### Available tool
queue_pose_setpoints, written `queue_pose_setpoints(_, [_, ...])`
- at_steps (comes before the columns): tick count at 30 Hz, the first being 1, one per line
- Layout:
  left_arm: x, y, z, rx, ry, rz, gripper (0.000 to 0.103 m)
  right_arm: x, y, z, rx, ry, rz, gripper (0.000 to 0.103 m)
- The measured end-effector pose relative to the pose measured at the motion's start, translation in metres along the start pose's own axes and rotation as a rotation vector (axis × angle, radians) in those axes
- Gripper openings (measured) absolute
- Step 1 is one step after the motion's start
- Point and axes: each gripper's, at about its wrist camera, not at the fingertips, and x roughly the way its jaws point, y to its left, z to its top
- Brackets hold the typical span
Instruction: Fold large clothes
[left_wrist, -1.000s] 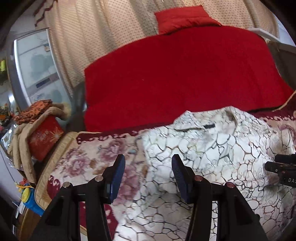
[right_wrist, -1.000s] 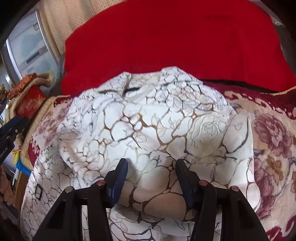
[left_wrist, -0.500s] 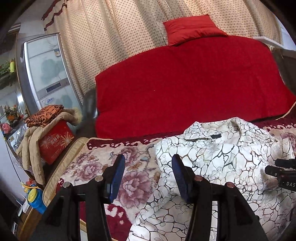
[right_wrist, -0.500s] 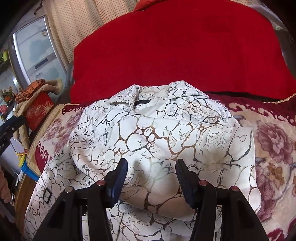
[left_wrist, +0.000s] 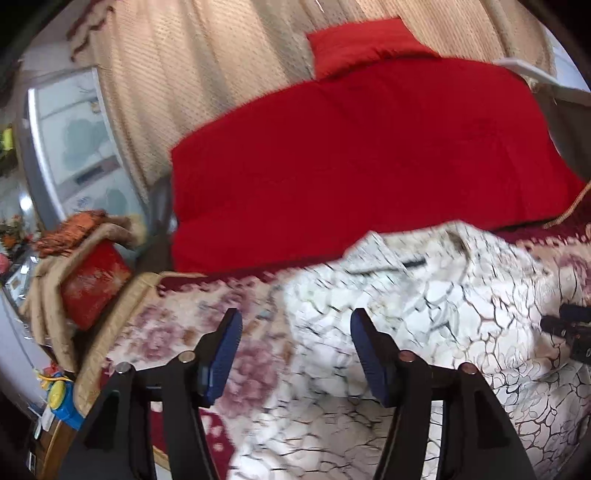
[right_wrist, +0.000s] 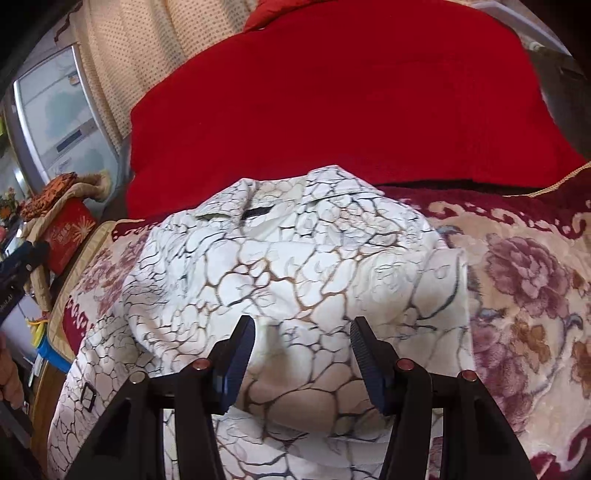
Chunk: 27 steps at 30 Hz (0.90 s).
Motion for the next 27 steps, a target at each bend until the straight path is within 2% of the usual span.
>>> queue_pose_setpoints(4, [0.055,-0.022,-0.014,-0.01,0.168,-0.103,0.062,0.0,-0.002,0.003,0.003,0.003,-0.048,0.058])
queue_pose_setpoints(9, [0.101,-0.038,-0.036,-0.052,0.309,-0.146,0.062,-0.001,-0.005,0.006,-0.013,-0.005,-0.121,0.058])
queue_pose_setpoints(20, [0.115,-0.047,-0.04,-0.034,0.314,-0.13,0.063,-0.011,0.001,0.008,-0.075,-0.043,-0.189,0.058])
queue_pose_setpoints(27, [0.123,-0.054,-0.05,0.023,0.316,-0.078,0.082,-0.01,0.001,0.008,-0.081,-0.045,-0.203,0.058])
